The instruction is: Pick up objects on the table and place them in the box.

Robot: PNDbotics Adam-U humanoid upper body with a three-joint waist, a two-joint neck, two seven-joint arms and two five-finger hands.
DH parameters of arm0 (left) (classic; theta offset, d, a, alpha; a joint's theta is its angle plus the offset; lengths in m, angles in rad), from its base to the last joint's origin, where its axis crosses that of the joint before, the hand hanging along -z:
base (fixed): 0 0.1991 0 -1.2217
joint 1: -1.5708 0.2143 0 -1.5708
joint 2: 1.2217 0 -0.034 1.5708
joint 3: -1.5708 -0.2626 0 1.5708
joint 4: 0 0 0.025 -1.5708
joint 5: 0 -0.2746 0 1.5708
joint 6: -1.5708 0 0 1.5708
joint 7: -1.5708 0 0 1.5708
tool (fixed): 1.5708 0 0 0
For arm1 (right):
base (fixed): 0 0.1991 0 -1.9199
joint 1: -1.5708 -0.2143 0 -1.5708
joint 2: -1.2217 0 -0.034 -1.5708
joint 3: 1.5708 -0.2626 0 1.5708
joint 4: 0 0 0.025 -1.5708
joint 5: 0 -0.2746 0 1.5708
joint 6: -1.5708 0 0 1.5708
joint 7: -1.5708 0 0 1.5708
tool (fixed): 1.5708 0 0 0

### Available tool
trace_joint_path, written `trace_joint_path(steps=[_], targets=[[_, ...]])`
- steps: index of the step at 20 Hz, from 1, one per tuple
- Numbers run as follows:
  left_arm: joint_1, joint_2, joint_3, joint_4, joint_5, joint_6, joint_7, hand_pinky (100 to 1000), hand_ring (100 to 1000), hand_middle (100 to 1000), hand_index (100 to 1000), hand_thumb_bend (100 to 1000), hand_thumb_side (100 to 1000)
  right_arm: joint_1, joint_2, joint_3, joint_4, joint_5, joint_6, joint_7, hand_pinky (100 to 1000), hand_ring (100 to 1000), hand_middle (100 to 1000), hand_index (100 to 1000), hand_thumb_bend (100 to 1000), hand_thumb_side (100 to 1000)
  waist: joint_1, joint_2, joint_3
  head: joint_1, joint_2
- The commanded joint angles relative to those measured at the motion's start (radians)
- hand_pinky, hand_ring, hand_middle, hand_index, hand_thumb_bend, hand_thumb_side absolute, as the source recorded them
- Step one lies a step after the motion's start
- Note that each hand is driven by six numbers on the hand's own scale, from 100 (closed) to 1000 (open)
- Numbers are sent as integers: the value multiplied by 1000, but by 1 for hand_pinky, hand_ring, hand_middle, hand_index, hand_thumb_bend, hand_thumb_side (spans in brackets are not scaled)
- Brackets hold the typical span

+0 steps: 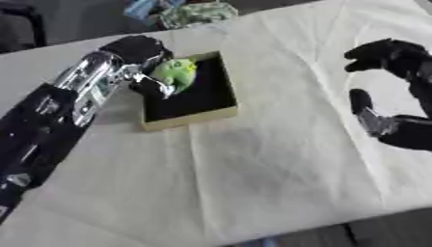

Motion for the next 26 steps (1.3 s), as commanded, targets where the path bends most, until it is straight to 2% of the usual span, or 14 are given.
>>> trace_joint_path(steps=[1,4,8,12,14,19,23,26], targets=[[-21,-13,16,32,-35,-9,43,673,502,475,714,152,522,-14,-5,-4,-18,-10,-1,5,787,737,766,837,100,244,-7,-14,-1,7,-13],[-14,-23,14,49,-41,-19,68,737,620,603,804,419,574,-13,-4,-5,-18,-9,-1,4,787,737,766,837,100,243,-5,-14,-1,5,-14],[-7,-17,20,39,-49,-3,81,842,777,764,897,585,670,-11,-4,-7,-18,-8,0,2,787,737,766,837,100,244,-5,-15,3,1,-15],[8,15,31,-24,-7,29,75,893,841,841,918,710,702,-10,-5,-10,-18,-6,0,0,787,737,765,835,100,242,-6,-15,9,-6,-17],[19,41,37,-72,31,45,64,908,859,865,924,735,707,-8,-6,-11,-17,-4,0,-1,787,736,764,835,100,244,-6,-15,13,-9,-17],[92,139,81,-280,173,114,85,872,819,829,912,721,715,-7,-10,-17,-17,0,2,-9,788,736,765,836,100,241,-9,-12,28,-21,-18],[217,217,153,-490,329,200,154,832,783,797,895,674,712,-7,-13,-22,-16,5,3,-15,788,737,765,836,100,240,-12,-7,42,-25,-22],[330,244,217,-630,428,260,226,789,747,766,878,630,701,-7,-14,-25,-16,9,3,-19,788,737,765,837,100,238,-16,-3,50,-28,-22]])
